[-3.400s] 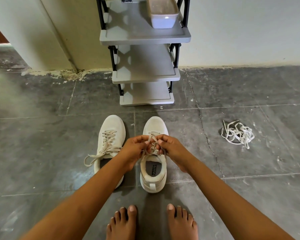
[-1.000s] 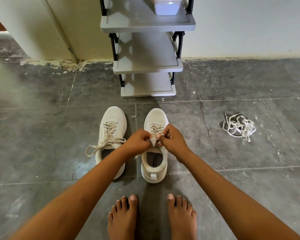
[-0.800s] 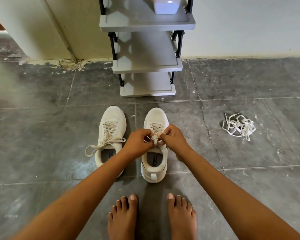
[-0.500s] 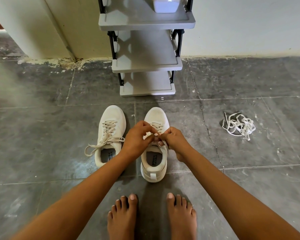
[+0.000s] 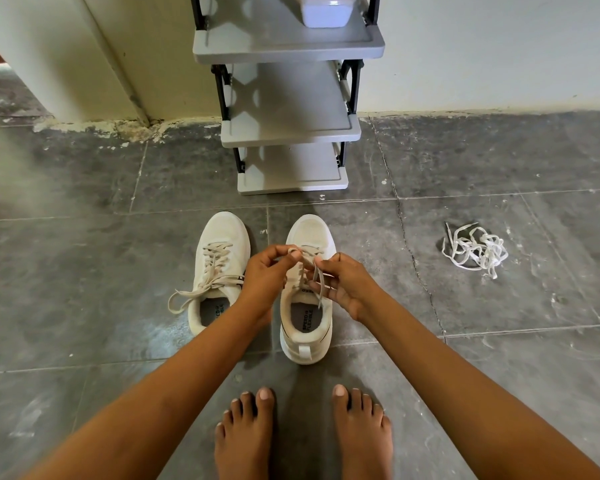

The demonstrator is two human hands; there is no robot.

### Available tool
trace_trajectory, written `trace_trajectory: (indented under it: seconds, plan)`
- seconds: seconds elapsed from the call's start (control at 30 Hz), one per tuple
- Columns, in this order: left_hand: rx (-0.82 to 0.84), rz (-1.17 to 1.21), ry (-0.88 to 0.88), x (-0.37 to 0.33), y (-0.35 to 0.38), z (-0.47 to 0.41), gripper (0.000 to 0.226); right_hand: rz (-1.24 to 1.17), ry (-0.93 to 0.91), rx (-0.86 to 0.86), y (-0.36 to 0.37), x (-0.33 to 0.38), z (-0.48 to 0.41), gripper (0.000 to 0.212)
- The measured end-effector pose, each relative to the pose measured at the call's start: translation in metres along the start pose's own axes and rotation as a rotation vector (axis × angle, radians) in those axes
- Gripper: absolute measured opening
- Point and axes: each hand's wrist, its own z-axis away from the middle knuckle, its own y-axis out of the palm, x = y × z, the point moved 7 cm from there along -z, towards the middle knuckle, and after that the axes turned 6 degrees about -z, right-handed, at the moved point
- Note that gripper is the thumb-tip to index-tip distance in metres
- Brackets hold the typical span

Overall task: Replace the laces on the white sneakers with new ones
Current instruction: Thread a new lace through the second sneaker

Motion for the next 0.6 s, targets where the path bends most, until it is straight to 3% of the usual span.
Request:
trace_trajectory:
  seconds: [0.17, 0.37, 0.6]
  plan:
    - [-0.099, 0.089, -0.157, 0.014, -0.016, -0.003, 0.01, 0.017, -0.034, -0.093, -0.015, -0.001, -0.001, 0.026]
    - [-0.01, 0.34, -0.244, 0.02, -0.01, 0.0, 0.02, 0.246, -0.123, -0.12, -0.025, 0.005, -0.001, 0.027]
    - [0.015, -0.149, -0.133, 0.022, -0.025, -0.004, 0.019, 0.495, -0.216, -0.139, -0.038, 0.011, -0.002, 0.028]
